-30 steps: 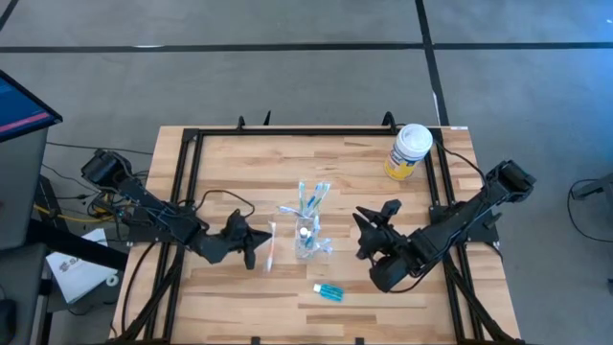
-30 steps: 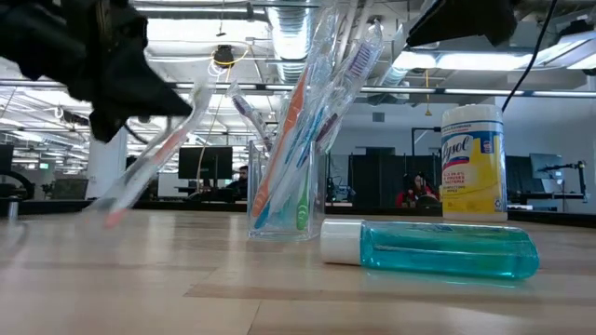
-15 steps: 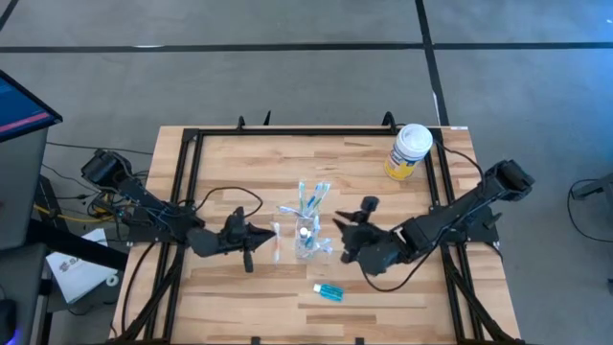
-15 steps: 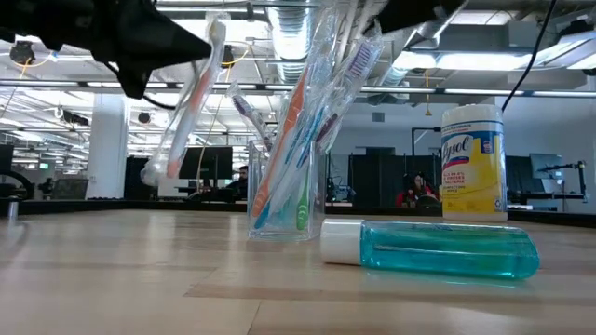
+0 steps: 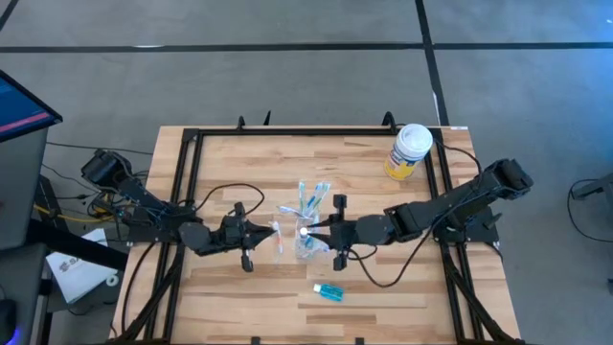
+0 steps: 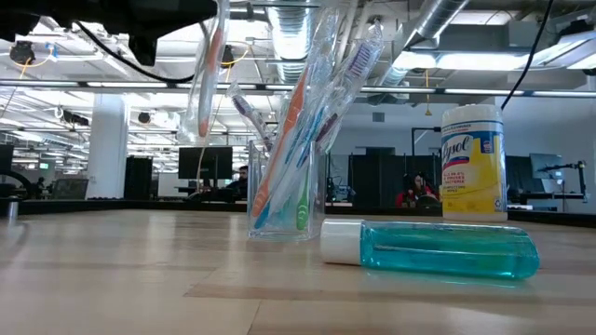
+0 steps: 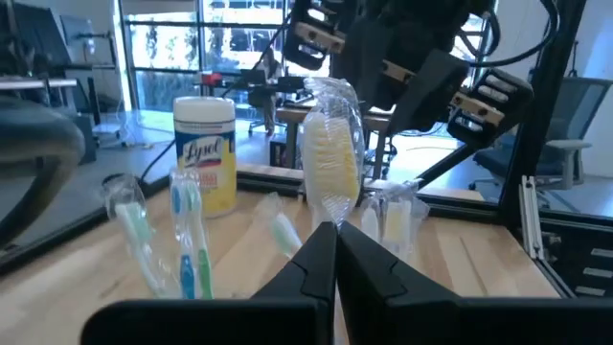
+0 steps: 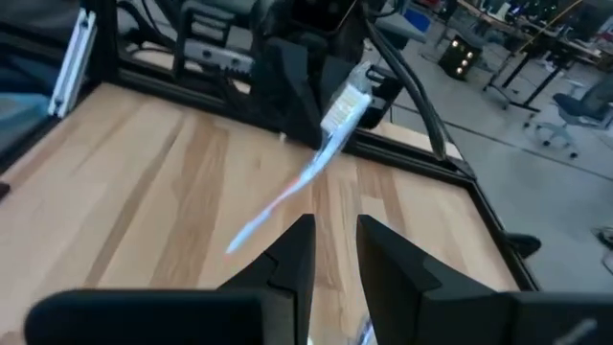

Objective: Pick & Place toothbrushing station
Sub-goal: Put the orange toothbrush into the transparent organizer

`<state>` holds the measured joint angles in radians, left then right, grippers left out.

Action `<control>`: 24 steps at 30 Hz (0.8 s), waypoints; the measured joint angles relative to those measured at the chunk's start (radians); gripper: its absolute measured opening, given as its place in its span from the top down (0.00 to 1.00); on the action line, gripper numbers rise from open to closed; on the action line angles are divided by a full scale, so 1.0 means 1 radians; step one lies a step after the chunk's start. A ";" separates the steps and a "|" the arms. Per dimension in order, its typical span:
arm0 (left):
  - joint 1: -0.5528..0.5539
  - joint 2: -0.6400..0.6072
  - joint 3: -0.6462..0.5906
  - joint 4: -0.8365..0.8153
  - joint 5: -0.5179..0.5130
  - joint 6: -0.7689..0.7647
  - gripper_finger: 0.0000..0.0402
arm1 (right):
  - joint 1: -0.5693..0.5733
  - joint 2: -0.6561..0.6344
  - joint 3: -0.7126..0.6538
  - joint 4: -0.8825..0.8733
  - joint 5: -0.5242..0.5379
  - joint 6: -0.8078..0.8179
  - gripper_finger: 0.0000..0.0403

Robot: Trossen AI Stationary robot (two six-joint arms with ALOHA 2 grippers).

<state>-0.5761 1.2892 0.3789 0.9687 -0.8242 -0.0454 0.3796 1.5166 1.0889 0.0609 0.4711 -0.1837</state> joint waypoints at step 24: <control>0.149 0.000 0.125 0.000 0.272 0.146 1.00 | -0.063 0.000 0.000 0.134 -0.149 0.000 0.83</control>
<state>-0.4272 1.2892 0.5041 0.9690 -0.5522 0.1011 0.3169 1.5166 1.0889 0.1951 0.3224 -0.1836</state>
